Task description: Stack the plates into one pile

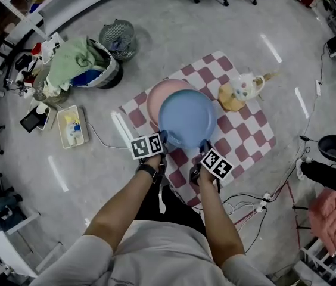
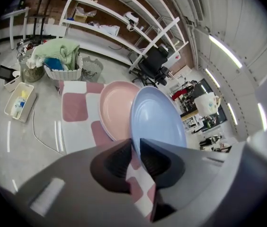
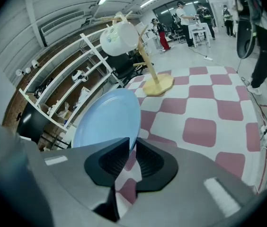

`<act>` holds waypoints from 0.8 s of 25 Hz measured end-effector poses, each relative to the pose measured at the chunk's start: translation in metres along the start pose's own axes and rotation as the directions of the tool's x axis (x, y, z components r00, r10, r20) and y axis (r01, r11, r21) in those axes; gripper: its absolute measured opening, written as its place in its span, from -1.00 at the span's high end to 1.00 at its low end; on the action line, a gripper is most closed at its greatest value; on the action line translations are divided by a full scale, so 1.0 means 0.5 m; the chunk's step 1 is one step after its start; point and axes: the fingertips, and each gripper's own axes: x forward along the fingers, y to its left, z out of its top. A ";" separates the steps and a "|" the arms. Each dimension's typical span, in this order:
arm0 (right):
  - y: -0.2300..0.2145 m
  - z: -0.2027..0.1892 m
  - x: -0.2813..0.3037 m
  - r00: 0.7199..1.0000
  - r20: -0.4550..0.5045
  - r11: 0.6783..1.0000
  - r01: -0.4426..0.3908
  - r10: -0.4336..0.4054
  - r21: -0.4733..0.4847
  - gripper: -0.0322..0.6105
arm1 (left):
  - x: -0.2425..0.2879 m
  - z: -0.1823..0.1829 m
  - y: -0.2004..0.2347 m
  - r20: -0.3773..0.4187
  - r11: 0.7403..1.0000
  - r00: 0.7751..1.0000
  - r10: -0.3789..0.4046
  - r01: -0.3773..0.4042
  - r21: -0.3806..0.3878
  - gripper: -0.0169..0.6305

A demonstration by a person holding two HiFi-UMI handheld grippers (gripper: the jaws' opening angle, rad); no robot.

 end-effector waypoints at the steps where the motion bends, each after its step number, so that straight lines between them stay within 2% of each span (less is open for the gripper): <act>1: 0.012 -0.002 0.011 1.000 -0.007 1.000 -0.002 0.002 -0.006 0.74 | -0.001 0.010 0.011 0.002 1.000 1.000 0.003 -0.003 -0.005 0.80; 9: 0.087 -0.010 0.088 0.999 -0.051 0.999 -0.007 0.004 -0.053 0.74 | 0.009 0.076 0.086 -0.007 0.999 1.000 0.023 -0.023 -0.031 0.80; 20: 0.123 -0.010 0.156 0.996 -0.087 0.995 -0.009 0.000 -0.102 0.73 | 0.043 0.132 0.120 -0.028 1.000 0.999 0.017 -0.017 -0.003 0.80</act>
